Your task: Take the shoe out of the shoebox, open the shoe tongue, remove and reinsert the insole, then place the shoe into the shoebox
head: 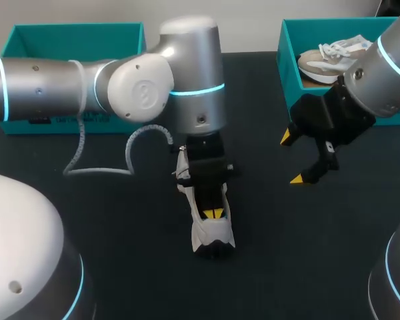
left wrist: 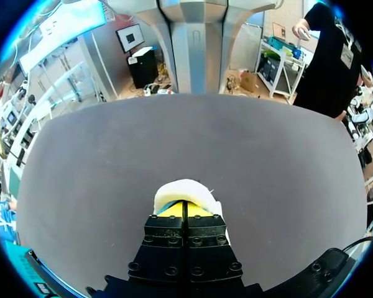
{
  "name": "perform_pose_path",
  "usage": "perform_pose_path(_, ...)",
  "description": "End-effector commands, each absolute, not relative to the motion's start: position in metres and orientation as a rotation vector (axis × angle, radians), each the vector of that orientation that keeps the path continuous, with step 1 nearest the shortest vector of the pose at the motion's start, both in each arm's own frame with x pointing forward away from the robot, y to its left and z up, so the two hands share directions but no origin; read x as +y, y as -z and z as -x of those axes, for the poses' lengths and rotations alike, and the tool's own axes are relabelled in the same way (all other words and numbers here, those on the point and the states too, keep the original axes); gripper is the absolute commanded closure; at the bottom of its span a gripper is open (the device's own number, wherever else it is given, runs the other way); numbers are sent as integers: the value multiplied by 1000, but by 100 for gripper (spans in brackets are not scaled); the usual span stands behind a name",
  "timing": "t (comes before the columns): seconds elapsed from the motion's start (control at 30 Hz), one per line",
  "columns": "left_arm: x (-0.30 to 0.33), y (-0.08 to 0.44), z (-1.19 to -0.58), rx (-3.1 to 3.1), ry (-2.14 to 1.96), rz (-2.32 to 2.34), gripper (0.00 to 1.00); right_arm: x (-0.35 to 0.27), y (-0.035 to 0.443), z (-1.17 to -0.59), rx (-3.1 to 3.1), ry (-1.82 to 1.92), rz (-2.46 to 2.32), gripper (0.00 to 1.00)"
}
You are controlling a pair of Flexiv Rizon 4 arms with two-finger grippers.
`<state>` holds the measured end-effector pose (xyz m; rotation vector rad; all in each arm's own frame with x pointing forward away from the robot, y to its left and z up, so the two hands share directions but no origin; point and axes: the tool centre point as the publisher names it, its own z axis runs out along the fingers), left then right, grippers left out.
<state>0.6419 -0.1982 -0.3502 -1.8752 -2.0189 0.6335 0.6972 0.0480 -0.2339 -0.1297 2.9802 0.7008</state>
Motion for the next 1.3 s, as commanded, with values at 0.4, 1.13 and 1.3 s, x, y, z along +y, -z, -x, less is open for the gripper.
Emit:
perform_pose_path(0.4, -202, 386, -639, -2029, -600, 1840, 100, 49, 235, -697, 2980, -699, 130, 0)
perform_pose_path(1.13, -203, 353, -648, -2139, -579, 1930, 100, 49, 235, -697, 2980, -699, 130, 0)
perform_pose_path(1.3, -209, 369, -640, -2115, -569, 1934, 100, 49, 235, -697, 2980, -699, 130, 0)
